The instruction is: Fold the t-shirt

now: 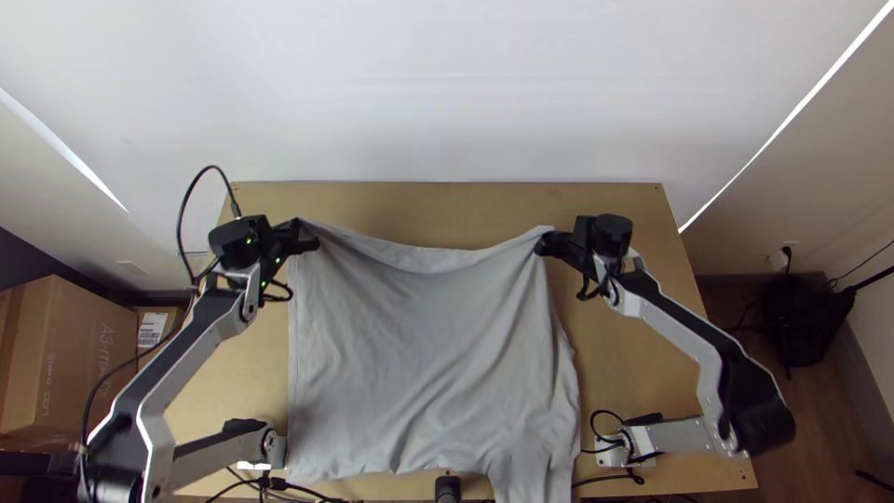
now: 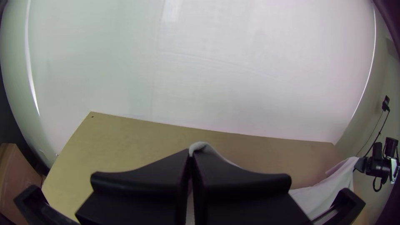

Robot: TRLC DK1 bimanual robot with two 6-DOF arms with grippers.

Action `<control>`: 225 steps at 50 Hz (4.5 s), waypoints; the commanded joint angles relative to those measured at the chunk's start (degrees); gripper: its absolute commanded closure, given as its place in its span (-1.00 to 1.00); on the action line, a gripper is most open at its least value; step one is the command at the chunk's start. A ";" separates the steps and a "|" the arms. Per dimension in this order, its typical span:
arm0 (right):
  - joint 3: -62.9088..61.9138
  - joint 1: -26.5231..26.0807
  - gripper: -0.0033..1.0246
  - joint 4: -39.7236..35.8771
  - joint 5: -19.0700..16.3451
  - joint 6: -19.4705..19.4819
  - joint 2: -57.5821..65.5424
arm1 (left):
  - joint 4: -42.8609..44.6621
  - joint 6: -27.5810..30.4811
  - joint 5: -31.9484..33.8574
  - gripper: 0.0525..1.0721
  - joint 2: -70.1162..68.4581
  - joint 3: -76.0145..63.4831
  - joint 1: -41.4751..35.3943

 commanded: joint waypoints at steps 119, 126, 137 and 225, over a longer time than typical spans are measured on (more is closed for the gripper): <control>6.15 -25.99 -0.80 -77.69 -17.17 -19.30 -1.24 | -27.82 -6.24 6.01 -0.92 -4.69 29.58 10.15; 0.26 -23.09 -0.68 -72.60 -17.79 -18.33 -2.82 | -28.18 -6.68 6.01 -0.92 -5.48 29.40 9.71; -5.54 -17.73 -0.40 -66.44 -17.79 -15.34 -3.26 | -29.05 -6.59 5.92 -0.92 -6.36 29.14 9.71; -13.10 -16.77 0.95 -50.36 -13.92 -8.49 -8.09 | -80.73 47.72 13.04 -0.89 -15.06 5.50 8.39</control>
